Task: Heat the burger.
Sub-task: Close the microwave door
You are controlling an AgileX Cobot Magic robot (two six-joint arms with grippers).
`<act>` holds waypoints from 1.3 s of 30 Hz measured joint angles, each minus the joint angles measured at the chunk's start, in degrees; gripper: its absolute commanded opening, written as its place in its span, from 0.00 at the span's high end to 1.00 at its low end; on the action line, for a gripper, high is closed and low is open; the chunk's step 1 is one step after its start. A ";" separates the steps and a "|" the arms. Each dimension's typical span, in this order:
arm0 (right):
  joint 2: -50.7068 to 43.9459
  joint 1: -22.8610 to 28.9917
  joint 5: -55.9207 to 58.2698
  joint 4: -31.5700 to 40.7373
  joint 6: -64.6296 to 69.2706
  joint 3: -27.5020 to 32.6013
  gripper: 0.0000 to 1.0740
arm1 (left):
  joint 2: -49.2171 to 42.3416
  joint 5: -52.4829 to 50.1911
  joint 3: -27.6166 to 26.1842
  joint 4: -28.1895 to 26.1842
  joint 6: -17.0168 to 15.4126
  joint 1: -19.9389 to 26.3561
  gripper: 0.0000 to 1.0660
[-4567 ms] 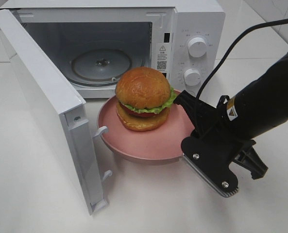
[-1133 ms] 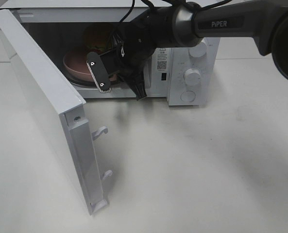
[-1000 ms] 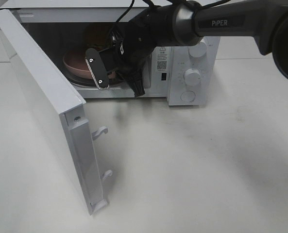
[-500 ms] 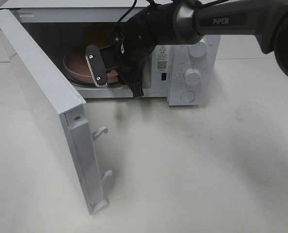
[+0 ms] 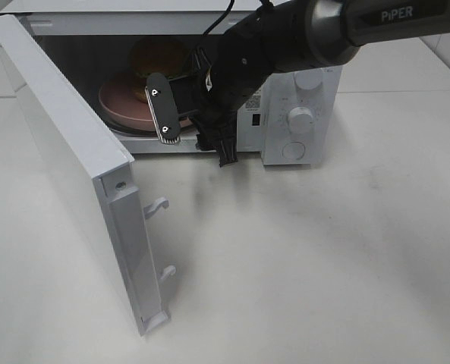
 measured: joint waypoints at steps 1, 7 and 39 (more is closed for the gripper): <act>0.00 0.00 0.00 0.00 0.00 0.00 0.34 | 0.00 0.00 0.00 0.00 0.00 0.00 0.27; -4.18 0.00 -2.01 0.11 2.46 6.25 0.34 | 0.00 0.00 0.00 0.00 0.00 0.00 0.27; -26.07 0.00 -12.38 0.11 26.36 36.73 0.34 | 0.00 0.00 0.00 0.00 0.00 0.00 0.27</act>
